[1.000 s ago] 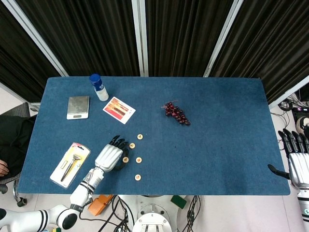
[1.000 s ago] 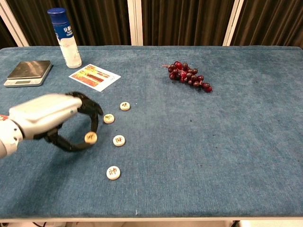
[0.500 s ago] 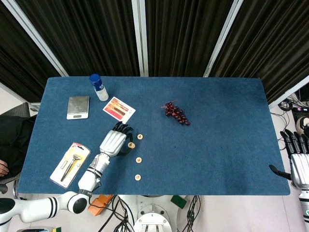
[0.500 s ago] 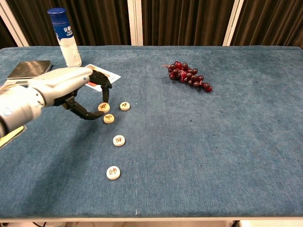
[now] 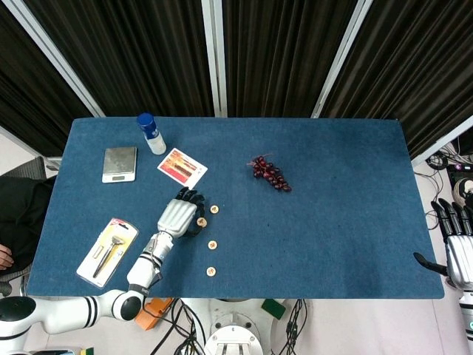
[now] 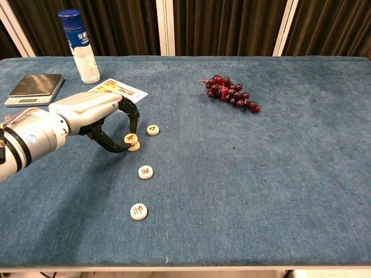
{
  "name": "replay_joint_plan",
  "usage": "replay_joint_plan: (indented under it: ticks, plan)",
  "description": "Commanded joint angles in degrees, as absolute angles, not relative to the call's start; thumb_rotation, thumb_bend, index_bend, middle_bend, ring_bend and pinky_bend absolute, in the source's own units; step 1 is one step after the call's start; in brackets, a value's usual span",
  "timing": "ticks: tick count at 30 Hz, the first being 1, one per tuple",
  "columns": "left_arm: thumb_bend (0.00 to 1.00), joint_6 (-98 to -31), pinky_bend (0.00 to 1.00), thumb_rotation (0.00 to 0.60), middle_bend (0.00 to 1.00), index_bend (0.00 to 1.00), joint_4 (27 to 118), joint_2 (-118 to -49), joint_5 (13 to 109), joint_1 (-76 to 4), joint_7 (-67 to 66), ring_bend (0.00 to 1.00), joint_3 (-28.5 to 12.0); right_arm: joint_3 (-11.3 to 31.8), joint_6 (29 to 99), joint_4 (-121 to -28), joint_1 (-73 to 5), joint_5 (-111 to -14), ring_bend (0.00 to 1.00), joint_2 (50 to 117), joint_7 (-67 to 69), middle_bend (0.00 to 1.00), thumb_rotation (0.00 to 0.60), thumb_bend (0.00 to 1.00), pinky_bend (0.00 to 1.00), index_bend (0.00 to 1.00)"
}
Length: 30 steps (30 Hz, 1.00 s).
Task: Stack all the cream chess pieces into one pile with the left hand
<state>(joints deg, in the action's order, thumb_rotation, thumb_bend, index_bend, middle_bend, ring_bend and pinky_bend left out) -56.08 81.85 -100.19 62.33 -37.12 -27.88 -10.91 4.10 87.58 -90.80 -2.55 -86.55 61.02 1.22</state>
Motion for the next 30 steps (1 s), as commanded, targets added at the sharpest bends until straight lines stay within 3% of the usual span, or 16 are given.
replay_joint_plan:
  ticks: [1,30]
  plan:
    - [0.37,-56.23,0.02,0.600,0.20,0.53,82.02,-100.13,62.07,-37.31,-27.95,0.09,-10.71,4.11,87.47,-90.80,-2.61,-86.54,0.00,61.04,1.18,0.10,0.600,0.17,0.04,0.00]
    - [0.34,-57.08,0.02,0.600,0.20,0.48,81.92,-99.96,59.78,-38.82,-28.12,0.09,-9.27,4.20,87.45,-90.85,-2.45,-86.31,0.00,61.01,1.04,0.10,0.600,0.17,0.04,0.00]
